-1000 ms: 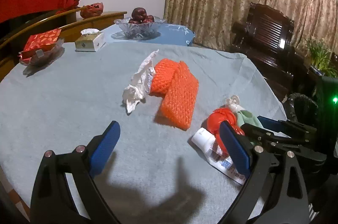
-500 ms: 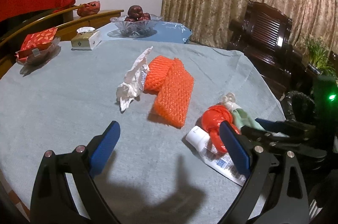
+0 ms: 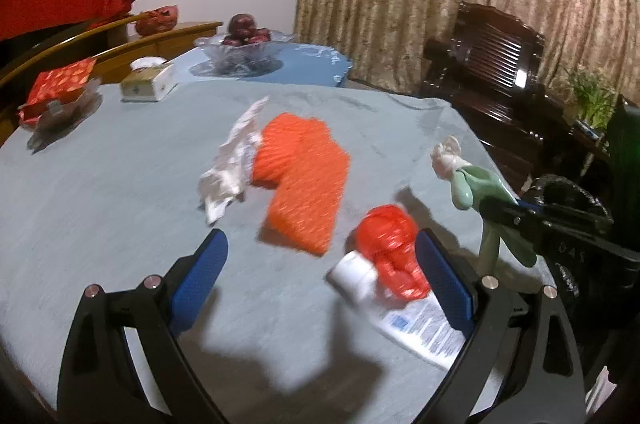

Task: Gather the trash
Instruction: 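Grasp the red plastic bag with the left gripper while the right gripper grasps the green glove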

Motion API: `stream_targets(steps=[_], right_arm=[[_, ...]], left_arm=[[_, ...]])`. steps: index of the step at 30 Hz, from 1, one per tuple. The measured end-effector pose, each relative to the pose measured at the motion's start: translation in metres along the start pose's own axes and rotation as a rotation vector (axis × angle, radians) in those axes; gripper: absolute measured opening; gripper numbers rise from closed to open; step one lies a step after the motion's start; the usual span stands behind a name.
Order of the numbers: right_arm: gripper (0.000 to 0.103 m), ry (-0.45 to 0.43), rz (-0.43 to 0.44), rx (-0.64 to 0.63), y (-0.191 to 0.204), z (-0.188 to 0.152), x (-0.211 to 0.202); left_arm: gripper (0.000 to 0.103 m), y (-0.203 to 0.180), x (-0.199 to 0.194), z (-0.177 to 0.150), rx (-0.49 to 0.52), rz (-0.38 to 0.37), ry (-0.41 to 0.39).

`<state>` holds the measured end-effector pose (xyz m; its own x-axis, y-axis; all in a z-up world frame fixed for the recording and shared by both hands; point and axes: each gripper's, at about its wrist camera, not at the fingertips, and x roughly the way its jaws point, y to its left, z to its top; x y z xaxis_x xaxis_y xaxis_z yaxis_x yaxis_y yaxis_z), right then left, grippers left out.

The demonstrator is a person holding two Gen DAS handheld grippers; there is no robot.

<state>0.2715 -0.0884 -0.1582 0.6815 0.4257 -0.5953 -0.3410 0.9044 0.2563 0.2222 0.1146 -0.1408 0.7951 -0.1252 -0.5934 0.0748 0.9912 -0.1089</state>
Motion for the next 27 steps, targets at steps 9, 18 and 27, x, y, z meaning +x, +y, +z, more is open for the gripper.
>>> stream_targets(steps=[9,18,27], right_arm=[[0.018,-0.026,-0.03,0.024,-0.016,0.007,-0.003],[0.018,-0.036,-0.029,0.037,-0.024,0.007,-0.001],[0.018,-0.023,-0.031,0.036,-0.023,0.005,0.002]], left_arm=[[0.076,-0.039,0.031,0.009,0.059,-0.087,0.017],[0.066,-0.053,0.069,0.005,0.077,-0.081,0.096],[0.038,-0.051,0.083,0.003,0.053,-0.077,0.138]])
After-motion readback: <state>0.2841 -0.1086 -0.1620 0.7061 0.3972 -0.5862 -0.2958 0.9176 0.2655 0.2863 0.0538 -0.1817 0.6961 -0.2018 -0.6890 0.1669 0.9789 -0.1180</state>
